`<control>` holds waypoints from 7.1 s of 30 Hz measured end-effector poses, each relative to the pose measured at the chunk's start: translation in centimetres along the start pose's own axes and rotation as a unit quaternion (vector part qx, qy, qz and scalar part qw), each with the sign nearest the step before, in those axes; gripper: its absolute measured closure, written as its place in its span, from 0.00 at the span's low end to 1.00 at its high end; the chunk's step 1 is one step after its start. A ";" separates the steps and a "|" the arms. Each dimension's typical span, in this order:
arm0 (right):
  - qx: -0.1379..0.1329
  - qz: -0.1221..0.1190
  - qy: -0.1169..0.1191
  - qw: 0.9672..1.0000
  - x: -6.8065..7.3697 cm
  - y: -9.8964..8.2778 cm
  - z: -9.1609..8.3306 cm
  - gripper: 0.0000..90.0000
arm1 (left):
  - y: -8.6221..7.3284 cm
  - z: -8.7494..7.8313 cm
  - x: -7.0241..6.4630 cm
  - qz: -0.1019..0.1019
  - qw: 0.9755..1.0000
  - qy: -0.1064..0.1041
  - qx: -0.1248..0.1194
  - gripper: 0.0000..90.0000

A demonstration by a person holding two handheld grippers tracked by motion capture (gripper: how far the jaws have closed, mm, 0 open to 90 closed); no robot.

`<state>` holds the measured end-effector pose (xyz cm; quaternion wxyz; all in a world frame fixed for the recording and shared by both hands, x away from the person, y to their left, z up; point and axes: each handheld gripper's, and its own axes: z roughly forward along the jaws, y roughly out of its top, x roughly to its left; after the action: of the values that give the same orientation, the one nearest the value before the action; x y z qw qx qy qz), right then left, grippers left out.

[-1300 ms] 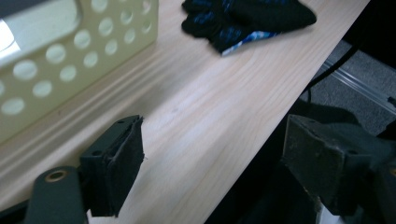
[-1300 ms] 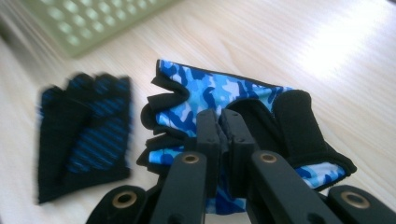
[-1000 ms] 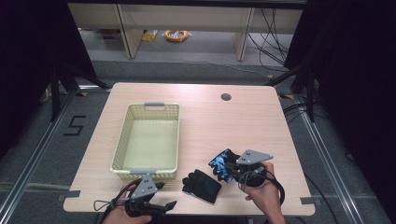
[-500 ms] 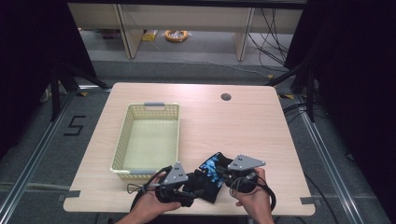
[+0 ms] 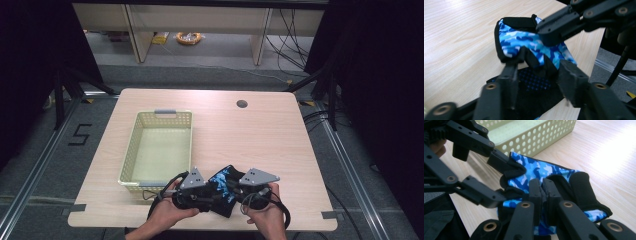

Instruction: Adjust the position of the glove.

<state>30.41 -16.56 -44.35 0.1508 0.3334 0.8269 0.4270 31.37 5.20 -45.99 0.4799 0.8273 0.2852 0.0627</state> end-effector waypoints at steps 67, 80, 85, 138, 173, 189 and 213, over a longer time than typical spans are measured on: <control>0.017 0.056 0.161 0.985 -1.1 -2.7 -0.7 0.91 | 2.2 -3.4 -0.7 0.129 0.985 -0.098 0.056 0.95; 0.046 0.045 0.088 0.994 -1.1 -3.3 -1.5 0.96 | 1.9 -1.4 1.2 0.123 0.973 -0.136 0.140 0.95; 0.065 0.023 0.076 0.995 -1.2 -3.3 0.0 0.98 | 2.0 -1.4 1.4 0.119 0.972 -0.135 0.149 0.95; 0.040 0.248 0.105 0.962 -1.9 -7.2 1.7 0.89 | 3.9 1.9 3.5 0.118 0.973 -0.020 0.198 0.93; 0.094 0.170 0.103 0.975 -3.5 -5.7 1.2 0.80 | -1.2 -1.5 2.1 0.101 0.975 -0.006 0.197 0.64; 0.064 0.192 0.043 0.978 -4.8 -5.2 -0.8 0.72 | -3.5 -1.9 1.7 0.069 0.987 0.013 0.145 0.61; 0.088 0.239 0.055 0.965 -5.3 -5.7 2.9 0.68 | -4.2 1.7 0.1 0.093 0.983 0.021 0.159 0.66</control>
<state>33.40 -20.74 -50.83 -0.0315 0.5091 0.7646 0.3939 30.41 5.53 -50.43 0.3282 0.9145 0.2231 0.0786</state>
